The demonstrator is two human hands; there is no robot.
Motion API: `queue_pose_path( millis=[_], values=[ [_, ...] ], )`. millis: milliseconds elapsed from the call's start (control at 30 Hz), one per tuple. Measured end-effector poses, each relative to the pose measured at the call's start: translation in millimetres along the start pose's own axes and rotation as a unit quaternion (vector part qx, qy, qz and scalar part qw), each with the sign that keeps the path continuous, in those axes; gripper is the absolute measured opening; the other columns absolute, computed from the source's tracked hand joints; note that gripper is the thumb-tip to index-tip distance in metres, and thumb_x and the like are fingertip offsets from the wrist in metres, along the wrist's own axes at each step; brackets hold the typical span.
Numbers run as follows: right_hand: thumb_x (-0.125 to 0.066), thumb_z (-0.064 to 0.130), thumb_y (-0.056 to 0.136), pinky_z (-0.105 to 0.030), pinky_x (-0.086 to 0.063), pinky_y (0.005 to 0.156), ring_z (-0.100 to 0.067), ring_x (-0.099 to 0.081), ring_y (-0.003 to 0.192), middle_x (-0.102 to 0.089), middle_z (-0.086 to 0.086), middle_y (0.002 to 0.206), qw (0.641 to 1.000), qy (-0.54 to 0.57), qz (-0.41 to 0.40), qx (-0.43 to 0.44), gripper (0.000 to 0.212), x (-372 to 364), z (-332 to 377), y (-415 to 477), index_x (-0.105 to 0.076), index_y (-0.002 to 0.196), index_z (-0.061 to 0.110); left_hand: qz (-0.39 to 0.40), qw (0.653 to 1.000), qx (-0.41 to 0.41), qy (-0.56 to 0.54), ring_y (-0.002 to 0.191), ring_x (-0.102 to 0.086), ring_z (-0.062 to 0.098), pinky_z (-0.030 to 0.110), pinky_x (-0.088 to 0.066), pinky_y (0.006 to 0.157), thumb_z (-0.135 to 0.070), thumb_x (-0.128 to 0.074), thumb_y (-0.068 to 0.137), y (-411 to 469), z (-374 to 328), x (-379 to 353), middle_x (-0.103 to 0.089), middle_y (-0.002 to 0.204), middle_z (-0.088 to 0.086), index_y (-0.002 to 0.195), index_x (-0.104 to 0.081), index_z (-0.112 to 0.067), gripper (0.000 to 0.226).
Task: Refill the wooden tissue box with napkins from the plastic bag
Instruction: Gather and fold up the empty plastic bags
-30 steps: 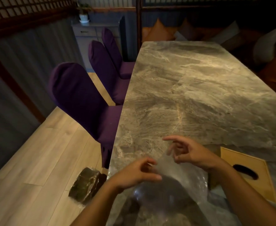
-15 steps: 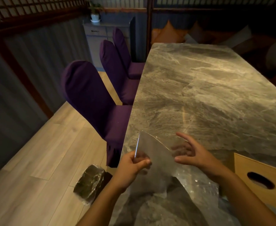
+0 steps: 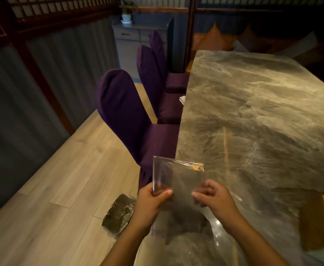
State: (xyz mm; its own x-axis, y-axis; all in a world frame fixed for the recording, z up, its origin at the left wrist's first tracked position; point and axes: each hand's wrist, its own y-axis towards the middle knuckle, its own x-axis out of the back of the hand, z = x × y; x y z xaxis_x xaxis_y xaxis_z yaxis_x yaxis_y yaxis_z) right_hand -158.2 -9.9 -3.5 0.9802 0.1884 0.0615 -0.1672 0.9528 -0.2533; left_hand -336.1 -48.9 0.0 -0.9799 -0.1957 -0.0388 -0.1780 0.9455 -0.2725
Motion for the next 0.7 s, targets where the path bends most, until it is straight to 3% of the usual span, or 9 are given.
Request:
queue_pose_path(
  millis=[100, 233, 333, 400, 467, 567, 700],
  values=[
    [-0.066, -0.008, 0.075, -0.015, -0.045, 0.046, -0.009, -0.059, 0.05, -0.064, -0.006, 0.059, 1.0, -0.017, -0.004, -0.001, 0.02, -33, 0, 9, -0.057, 0.068, 0.009, -0.006, 1.0, 0.008, 0.007, 0.078, -0.07, 0.022, 0.031, -0.059, 0.066, -0.007, -0.064, 0.083, 6, 1, 31, -0.072, 0.087, 0.013, 0.088, -0.066, -0.013, 0.008],
    [-0.066, -0.005, 0.076, -0.018, -0.047, 0.05, -0.013, -0.059, 0.055, -0.064, -0.007, 0.061, 1.0, -0.021, -0.021, -0.004, 0.015, -81, -3, 26, -0.062, 0.07, 0.007, -0.015, 0.999, 0.013, 0.026, 0.078, -0.069, 0.015, 0.016, -0.053, 0.058, -0.01, -0.064, 0.084, 17, 2, 81, -0.071, 0.083, 0.003, 0.097, -0.065, -0.008, 0.013],
    [-0.066, -0.001, 0.078, -0.018, -0.046, 0.049, -0.007, -0.059, 0.052, -0.065, -0.007, 0.064, 0.999, -0.024, -0.028, -0.015, 0.008, -118, -6, 37, -0.063, 0.075, 0.007, -0.012, 0.998, 0.035, 0.044, 0.077, -0.069, 0.014, 0.021, -0.057, 0.064, -0.008, -0.064, 0.083, 30, 5, 125, -0.07, 0.084, 0.007, 0.097, -0.063, -0.005, 0.014],
    [-0.066, -0.001, 0.079, -0.016, -0.045, 0.047, -0.013, -0.058, 0.056, -0.063, -0.011, 0.067, 0.999, -0.018, -0.039, -0.03, 0.004, -141, -8, 44, -0.062, 0.079, 0.001, -0.006, 0.997, 0.06, 0.053, 0.08, -0.068, 0.017, 0.026, -0.057, 0.07, -0.006, -0.064, 0.083, 38, 8, 152, -0.068, 0.084, 0.009, 0.095, -0.061, -0.01, 0.012],
    [-0.066, -0.001, 0.078, -0.018, -0.046, 0.046, -0.019, -0.056, 0.06, -0.062, -0.011, 0.067, 0.997, -0.005, -0.056, -0.046, 0.009, -161, -11, 47, -0.059, 0.084, -0.002, -0.006, 0.994, 0.086, 0.065, 0.081, -0.065, 0.02, 0.027, -0.054, 0.068, -0.005, -0.064, 0.083, 46, 11, 175, -0.064, 0.083, 0.008, 0.096, -0.059, -0.016, 0.017],
    [-0.064, 0.003, 0.082, -0.023, -0.046, 0.055, -0.018, -0.059, 0.067, -0.063, -0.008, 0.073, 0.995, -0.011, -0.068, -0.071, 0.021, -186, -16, 47, -0.053, 0.098, 0.011, -0.025, 0.989, 0.121, 0.081, 0.072, -0.061, 0.019, 0.03, -0.054, 0.062, -0.001, -0.065, 0.08, 57, 18, 198, -0.059, 0.077, 0.005, 0.098, -0.056, -0.011, 0.022],
    [-0.059, 0.002, 0.085, -0.018, -0.041, 0.054, -0.014, -0.056, 0.064, -0.058, -0.008, 0.071, 0.99, -0.052, -0.097, -0.089, 0.04, -209, -33, 58, -0.035, 0.112, 0.019, -0.041, 0.982, 0.14, 0.116, 0.062, -0.052, 0.012, 0.021, -0.042, 0.053, 0.001, -0.065, 0.079, 73, 39, 213, -0.052, 0.07, 0.001, 0.087, -0.046, -0.009, 0.023]
  ],
)
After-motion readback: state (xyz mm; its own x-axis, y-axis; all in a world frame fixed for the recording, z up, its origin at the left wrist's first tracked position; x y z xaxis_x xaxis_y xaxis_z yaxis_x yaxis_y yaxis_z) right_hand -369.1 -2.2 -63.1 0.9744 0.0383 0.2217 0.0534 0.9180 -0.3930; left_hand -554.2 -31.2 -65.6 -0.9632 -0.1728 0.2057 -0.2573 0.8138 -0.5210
